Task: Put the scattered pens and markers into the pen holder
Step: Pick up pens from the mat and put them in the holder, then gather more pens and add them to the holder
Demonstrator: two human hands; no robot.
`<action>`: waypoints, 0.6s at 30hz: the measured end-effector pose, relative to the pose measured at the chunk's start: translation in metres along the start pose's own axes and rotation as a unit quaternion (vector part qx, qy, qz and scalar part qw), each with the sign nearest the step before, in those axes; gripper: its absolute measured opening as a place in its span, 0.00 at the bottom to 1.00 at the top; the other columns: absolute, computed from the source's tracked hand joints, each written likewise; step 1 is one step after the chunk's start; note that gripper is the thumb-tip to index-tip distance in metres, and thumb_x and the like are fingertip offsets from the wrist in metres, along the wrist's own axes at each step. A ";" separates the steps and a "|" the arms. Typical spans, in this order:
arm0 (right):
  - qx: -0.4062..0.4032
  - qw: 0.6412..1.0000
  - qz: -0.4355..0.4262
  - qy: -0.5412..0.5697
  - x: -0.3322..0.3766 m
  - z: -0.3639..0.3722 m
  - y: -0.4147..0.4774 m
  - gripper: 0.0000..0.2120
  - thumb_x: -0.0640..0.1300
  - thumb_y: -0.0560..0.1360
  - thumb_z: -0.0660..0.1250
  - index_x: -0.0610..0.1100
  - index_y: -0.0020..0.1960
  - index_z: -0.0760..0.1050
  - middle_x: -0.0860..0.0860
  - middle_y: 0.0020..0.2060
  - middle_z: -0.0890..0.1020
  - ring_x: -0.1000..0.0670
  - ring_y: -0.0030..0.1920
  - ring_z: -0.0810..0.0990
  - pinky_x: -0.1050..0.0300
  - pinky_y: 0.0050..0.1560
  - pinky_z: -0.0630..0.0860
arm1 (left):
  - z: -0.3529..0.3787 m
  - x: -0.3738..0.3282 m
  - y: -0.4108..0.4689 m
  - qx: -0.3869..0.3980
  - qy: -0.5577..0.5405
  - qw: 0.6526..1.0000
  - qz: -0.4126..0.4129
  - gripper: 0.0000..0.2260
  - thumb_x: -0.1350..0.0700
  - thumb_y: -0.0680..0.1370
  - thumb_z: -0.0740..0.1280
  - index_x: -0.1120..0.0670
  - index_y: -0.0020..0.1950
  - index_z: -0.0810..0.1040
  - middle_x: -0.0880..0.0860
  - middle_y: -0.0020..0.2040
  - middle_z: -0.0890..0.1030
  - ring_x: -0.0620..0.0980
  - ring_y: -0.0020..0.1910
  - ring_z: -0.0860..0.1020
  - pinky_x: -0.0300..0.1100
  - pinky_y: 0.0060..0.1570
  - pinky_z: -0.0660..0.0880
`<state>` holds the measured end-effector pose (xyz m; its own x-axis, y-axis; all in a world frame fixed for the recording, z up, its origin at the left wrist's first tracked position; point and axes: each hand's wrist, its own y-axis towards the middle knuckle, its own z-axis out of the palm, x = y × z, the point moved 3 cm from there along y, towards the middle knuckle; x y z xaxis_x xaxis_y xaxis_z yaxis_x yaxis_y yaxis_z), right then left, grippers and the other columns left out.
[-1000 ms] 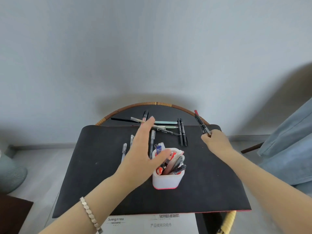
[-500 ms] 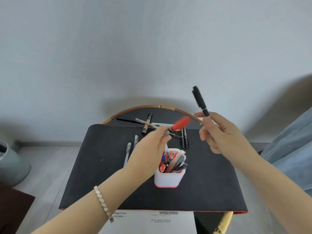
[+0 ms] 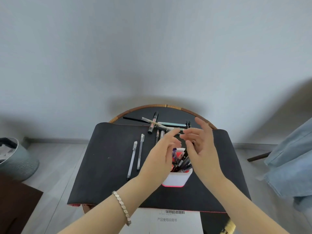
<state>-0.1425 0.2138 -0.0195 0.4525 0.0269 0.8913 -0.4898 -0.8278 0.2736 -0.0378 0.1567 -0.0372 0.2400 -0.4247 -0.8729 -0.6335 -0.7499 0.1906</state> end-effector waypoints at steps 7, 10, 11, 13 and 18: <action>0.069 0.947 -0.106 -0.297 -0.019 0.001 -0.019 0.18 0.43 0.77 0.59 0.46 0.67 0.69 0.54 0.64 0.73 0.59 0.64 0.63 0.58 0.68 0.56 | -0.001 0.026 -0.020 0.025 0.289 0.944 0.156 0.17 0.66 0.69 0.68 0.56 0.57 0.80 0.53 0.62 0.79 0.51 0.63 0.76 0.49 0.63 0.65; 0.170 0.949 -0.042 -0.263 -0.023 -0.002 -0.021 0.25 0.50 0.78 0.57 0.56 0.71 0.52 0.61 0.70 0.60 0.58 0.72 0.57 0.62 0.72 0.54 | -0.009 0.025 -0.021 0.083 0.195 0.971 0.109 0.20 0.65 0.77 0.59 0.49 0.66 0.72 0.44 0.70 0.68 0.40 0.70 0.64 0.39 0.71 0.59; 0.222 0.944 0.002 -0.243 -0.028 -0.004 -0.021 0.29 0.53 0.76 0.59 0.59 0.72 0.47 0.63 0.71 0.56 0.58 0.72 0.57 0.59 0.73 0.56 | -0.015 0.025 -0.020 0.090 0.120 0.987 0.051 0.21 0.65 0.79 0.57 0.46 0.67 0.70 0.42 0.70 0.67 0.37 0.70 0.63 0.35 0.72 0.59; 0.287 0.930 0.041 -0.227 -0.031 -0.005 -0.020 0.39 0.56 0.71 0.65 0.65 0.69 0.40 0.70 0.69 0.49 0.62 0.70 0.52 0.57 0.72 0.54 | -0.027 0.026 -0.015 0.035 0.030 0.999 -0.021 0.23 0.66 0.78 0.56 0.42 0.65 0.69 0.39 0.67 0.67 0.35 0.67 0.64 0.23 0.66 0.59; 0.191 0.965 0.153 -0.098 -0.052 -0.004 -0.013 0.55 0.44 0.60 0.79 0.56 0.73 0.44 0.65 0.69 0.51 0.57 0.72 0.54 0.56 0.71 0.57 | -0.047 0.083 0.003 -0.124 0.110 0.950 -0.266 0.20 0.57 0.77 0.63 0.53 0.68 0.65 0.55 0.66 0.72 0.52 0.63 0.72 0.43 0.60 0.70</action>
<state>-0.1629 0.2259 -0.0680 0.4814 -0.3273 0.8131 -0.3300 -0.9271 -0.1778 0.0152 0.0953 -0.0879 0.6422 -0.0274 -0.7660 -0.1936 -0.9728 -0.1276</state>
